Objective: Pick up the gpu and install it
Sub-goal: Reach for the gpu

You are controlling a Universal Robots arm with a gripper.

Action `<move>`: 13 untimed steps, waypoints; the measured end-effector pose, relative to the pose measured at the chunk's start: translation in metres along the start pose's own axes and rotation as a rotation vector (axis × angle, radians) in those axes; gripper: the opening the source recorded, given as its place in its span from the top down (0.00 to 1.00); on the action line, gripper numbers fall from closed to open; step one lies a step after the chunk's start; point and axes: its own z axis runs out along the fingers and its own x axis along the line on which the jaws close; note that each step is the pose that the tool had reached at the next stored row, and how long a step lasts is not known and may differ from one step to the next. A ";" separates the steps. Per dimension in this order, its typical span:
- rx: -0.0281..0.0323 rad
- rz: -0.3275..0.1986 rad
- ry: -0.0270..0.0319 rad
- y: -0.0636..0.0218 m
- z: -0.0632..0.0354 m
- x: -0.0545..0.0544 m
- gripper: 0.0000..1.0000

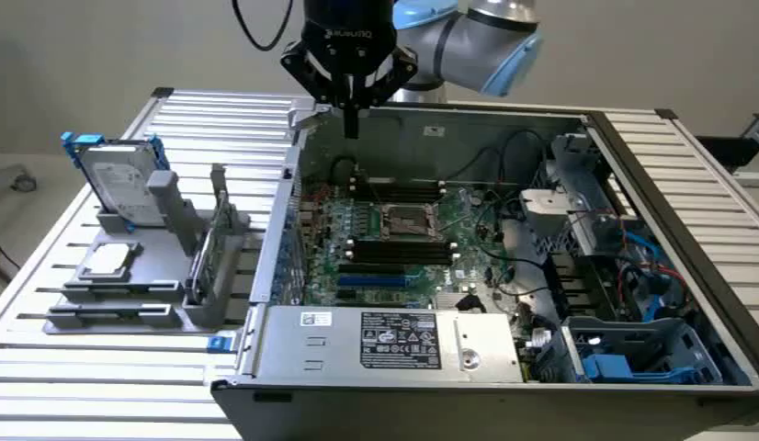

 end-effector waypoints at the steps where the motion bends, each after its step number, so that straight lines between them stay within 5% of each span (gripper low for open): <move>1: 0.0000 0.000 0.0000 0.0000 0.0000 0.000 0.89; 13: 0.0000 0.000 0.0000 0.0000 0.0000 0.000 0.89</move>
